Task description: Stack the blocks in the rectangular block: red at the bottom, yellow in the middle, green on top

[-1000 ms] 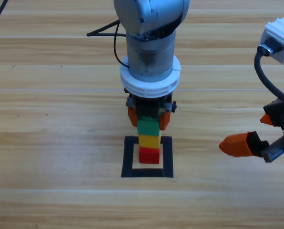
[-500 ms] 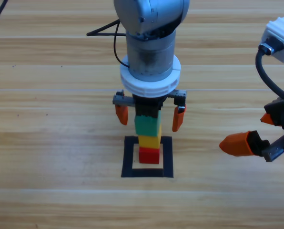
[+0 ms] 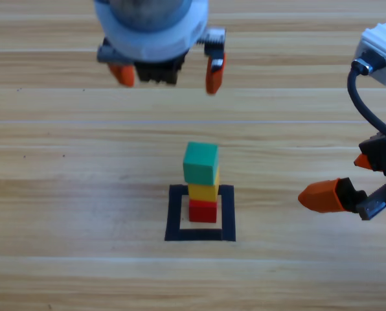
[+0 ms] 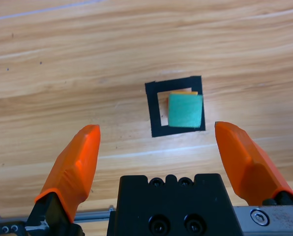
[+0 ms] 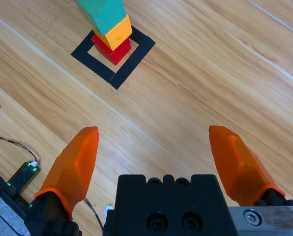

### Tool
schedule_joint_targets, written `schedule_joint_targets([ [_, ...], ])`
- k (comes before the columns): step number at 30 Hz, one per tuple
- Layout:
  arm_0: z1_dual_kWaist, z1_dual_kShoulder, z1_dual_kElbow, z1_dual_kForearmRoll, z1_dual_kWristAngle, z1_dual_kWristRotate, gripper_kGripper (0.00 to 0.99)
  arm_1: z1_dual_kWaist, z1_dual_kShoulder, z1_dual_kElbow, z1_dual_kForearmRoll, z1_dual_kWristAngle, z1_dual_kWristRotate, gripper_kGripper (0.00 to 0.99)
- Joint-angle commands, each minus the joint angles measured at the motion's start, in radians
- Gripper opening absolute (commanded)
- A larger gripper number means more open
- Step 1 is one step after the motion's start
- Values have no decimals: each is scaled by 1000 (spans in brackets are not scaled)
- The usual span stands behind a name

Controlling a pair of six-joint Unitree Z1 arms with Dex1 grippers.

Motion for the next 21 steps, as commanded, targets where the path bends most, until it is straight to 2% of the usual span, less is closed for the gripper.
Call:
schedule_joint_targets([
  [1, -122, -58, 110, -13, 61, -86, 990, -24, -2, 29, -7, 29, -11, 983],
  [6, -178, -199, 288, -62, 101, -150, 990, -24, 0, 31, -7, 28, -10, 983],
  [15, -178, -429, 550, -132, 110, -192, 990, -24, 3, 31, -7, 23, -10, 983],
  [21, -178, -491, 623, -149, 110, -193, 990, -24, 4, 31, -7, 23, -11, 983],
])
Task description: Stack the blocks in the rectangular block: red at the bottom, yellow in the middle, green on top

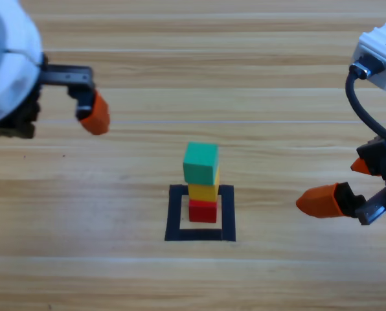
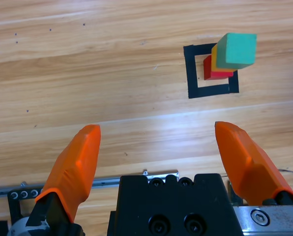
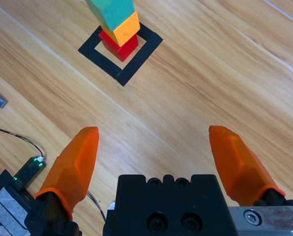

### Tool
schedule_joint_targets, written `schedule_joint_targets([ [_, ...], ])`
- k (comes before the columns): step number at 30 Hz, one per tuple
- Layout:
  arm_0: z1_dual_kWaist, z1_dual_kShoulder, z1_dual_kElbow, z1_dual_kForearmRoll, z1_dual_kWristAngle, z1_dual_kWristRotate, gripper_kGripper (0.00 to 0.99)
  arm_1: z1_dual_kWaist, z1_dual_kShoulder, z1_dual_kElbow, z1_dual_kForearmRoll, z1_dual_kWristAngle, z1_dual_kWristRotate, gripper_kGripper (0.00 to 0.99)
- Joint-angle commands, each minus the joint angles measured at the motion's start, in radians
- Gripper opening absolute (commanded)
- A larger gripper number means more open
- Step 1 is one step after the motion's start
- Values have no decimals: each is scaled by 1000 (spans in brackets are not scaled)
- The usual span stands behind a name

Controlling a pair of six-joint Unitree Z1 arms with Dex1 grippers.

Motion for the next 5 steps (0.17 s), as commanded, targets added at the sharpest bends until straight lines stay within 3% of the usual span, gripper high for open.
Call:
schedule_joint_targets([
  [1, -21, -48, 56, -13, 14, -15, 990, -24, 6, 29, -7, -2, -9, 983],
  [5, -21, -60, 65, -16, 14, -14, 990, -24, 6, 31, -7, -2, -9, 983],
])
